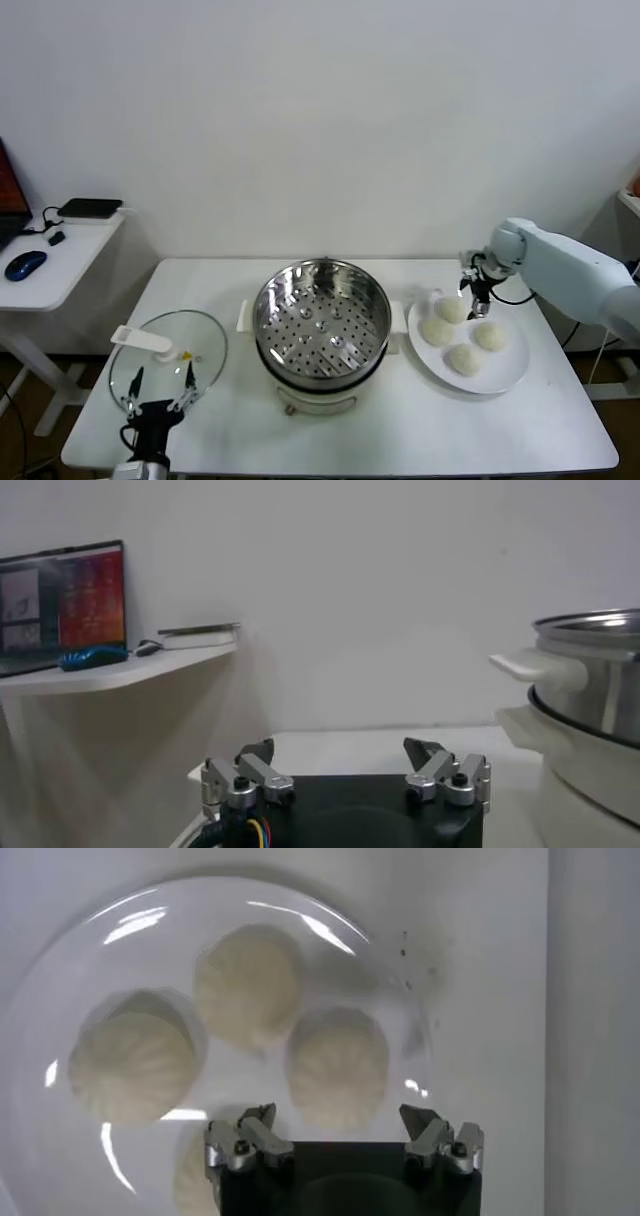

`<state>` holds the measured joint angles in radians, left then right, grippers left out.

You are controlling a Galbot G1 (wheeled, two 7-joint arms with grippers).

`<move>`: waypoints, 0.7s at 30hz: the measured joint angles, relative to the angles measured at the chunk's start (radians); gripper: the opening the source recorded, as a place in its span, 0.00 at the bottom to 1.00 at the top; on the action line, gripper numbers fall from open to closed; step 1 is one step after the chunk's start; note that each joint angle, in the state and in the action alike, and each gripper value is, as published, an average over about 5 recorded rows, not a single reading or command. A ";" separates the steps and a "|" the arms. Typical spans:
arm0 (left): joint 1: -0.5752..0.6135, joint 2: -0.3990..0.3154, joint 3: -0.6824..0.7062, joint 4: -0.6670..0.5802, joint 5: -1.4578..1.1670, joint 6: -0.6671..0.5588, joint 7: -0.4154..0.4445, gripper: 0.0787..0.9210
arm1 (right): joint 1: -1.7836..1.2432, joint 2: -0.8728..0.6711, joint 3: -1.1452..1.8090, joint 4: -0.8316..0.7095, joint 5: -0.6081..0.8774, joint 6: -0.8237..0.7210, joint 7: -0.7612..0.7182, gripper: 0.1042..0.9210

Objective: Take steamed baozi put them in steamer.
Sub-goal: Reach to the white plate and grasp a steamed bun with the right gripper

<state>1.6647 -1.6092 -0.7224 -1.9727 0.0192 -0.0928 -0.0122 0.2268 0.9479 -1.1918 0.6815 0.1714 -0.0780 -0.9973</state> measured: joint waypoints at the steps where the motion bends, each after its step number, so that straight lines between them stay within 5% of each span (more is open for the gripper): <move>1: 0.000 0.000 0.000 0.001 0.002 0.000 0.000 0.88 | -0.008 0.008 0.010 -0.012 -0.004 0.002 -0.001 0.88; 21: -0.002 0.000 -0.009 0.012 0.020 -0.001 0.005 0.88 | -0.054 0.078 0.082 -0.119 -0.045 0.016 -0.020 0.77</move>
<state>1.6631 -1.6092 -0.7313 -1.9611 0.0387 -0.0940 -0.0071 0.1732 1.0259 -1.1102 0.5624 0.1269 -0.0617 -1.0171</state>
